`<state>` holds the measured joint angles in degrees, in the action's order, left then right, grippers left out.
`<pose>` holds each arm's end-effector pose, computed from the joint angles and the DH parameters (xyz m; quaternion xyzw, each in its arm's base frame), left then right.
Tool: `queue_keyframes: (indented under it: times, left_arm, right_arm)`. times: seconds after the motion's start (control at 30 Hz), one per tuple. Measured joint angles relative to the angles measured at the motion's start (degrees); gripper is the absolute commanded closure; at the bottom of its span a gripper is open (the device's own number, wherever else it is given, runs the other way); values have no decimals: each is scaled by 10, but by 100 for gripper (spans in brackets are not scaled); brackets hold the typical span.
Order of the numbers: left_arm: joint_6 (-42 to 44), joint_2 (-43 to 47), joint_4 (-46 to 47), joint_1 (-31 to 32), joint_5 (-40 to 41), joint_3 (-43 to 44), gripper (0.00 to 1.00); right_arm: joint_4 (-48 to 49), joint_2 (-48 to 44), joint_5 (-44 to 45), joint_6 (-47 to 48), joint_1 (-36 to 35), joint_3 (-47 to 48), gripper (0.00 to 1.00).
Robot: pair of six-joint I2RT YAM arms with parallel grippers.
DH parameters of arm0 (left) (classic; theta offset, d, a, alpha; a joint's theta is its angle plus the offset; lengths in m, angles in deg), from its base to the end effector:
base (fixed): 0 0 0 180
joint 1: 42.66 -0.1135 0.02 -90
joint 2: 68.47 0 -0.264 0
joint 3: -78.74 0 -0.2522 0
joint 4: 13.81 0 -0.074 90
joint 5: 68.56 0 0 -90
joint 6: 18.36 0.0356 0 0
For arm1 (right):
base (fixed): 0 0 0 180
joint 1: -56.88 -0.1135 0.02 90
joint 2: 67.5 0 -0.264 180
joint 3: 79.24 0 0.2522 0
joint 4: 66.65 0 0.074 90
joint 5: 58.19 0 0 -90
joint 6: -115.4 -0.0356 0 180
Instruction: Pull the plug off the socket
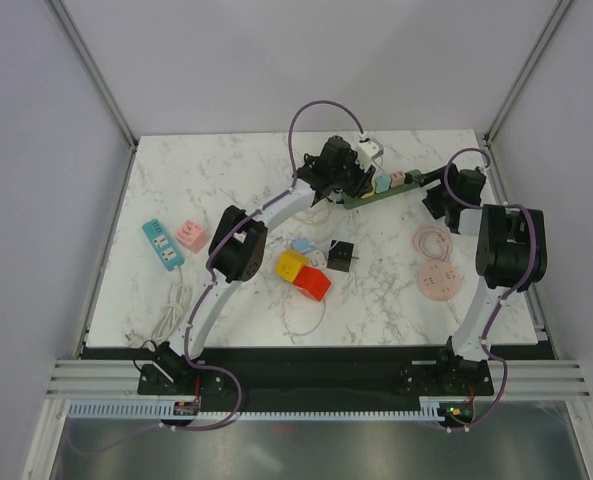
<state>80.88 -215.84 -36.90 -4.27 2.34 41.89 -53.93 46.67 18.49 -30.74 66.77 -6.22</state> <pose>0.4548 -0.3752 0.1879 0.4190 0.7357 -0.2662 0.4608 0.4088 -0.0629 0.1367 0.4152 0.7479 0.2913 0.4284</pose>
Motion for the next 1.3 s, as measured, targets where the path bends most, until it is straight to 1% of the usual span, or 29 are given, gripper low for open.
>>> queue_keyframes:
  times: [0.4, 0.53, 0.73, 0.77, 0.93, 0.97, 1.0, 1.03, 1.07, 1.1, 1.13, 1.17, 1.3]
  left_arm:
    - [-85, 8, 5, -10, -47, 0, 98]
    - [-104, 8, 6, -13, -60, 0, 98]
    - [-121, 8, 9, -16, -80, 0, 98]
    - [-124, 8, 9, -16, -83, 0, 98]
    - [-135, 8, 9, -17, -96, 0, 98]
    - [-137, 8, 10, -17, -99, 0, 98]
    - [-140, 8, 11, -17, -101, 0, 98]
    - [-144, 8, 12, -17, -102, 0, 98]
    - [-149, 8, 12, -17, -105, -1, 98]
    - [-153, 8, 12, -17, -110, -3, 98]
    - [-157, 8, 10, -17, -116, -6, 98]
    - [-159, 8, 13, -16, -116, -10, 98]
    - [-159, 8, 26, -16, -116, -21, 98]
  right_arm:
    - [19, 16, -1, -52, -16, 0, 15]
    - [25, 22, 10, -59, -24, 5, 16]
    - [40, 39, 21, -63, -28, 18, 21]
    - [43, 43, 21, -63, -29, 22, 26]
    - [64, 63, 24, -73, -30, 26, 40]
    - [70, 67, 24, -75, -30, 26, 48]
    - [75, 70, 23, -76, -30, 26, 53]
    - [78, 74, 22, -82, -30, 26, 59]
    - [83, 77, 20, -89, -31, 26, 74]
    - [87, 79, 19, -101, -31, 26, 82]
    - [91, 80, 19, -110, -31, 27, 97]
    - [93, 79, 22, -107, -31, 27, 100]
    - [77, 79, 28, -96, -31, 30, 100]
